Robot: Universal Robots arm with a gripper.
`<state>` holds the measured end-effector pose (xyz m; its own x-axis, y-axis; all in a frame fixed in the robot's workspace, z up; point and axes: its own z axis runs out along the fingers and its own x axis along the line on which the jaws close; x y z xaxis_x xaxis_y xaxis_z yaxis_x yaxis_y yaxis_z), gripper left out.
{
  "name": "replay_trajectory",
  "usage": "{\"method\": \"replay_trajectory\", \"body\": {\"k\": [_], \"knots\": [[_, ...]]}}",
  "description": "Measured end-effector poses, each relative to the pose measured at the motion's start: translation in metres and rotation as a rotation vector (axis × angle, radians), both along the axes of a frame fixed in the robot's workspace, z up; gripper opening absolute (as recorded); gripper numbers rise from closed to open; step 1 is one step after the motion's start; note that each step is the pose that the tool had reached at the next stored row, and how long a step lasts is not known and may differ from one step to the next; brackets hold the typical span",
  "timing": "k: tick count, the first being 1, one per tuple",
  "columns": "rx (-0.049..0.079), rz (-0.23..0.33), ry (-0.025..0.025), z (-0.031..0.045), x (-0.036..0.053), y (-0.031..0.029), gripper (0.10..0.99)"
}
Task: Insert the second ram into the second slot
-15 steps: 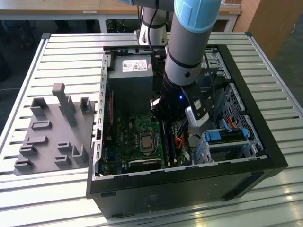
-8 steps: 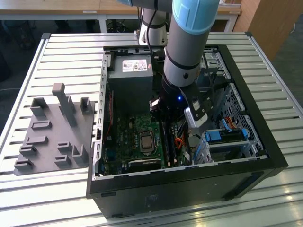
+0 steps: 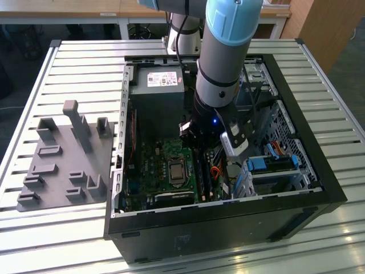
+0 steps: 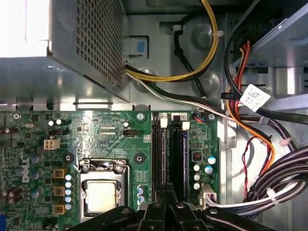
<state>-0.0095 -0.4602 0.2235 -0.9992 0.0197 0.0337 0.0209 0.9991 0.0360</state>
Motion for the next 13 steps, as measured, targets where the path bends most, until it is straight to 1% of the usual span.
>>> {"method": "replay_trajectory", "body": {"k": [13], "knots": [[-0.001,0.000,0.0001,-0.0049,0.0005,0.0000,0.106]]}}
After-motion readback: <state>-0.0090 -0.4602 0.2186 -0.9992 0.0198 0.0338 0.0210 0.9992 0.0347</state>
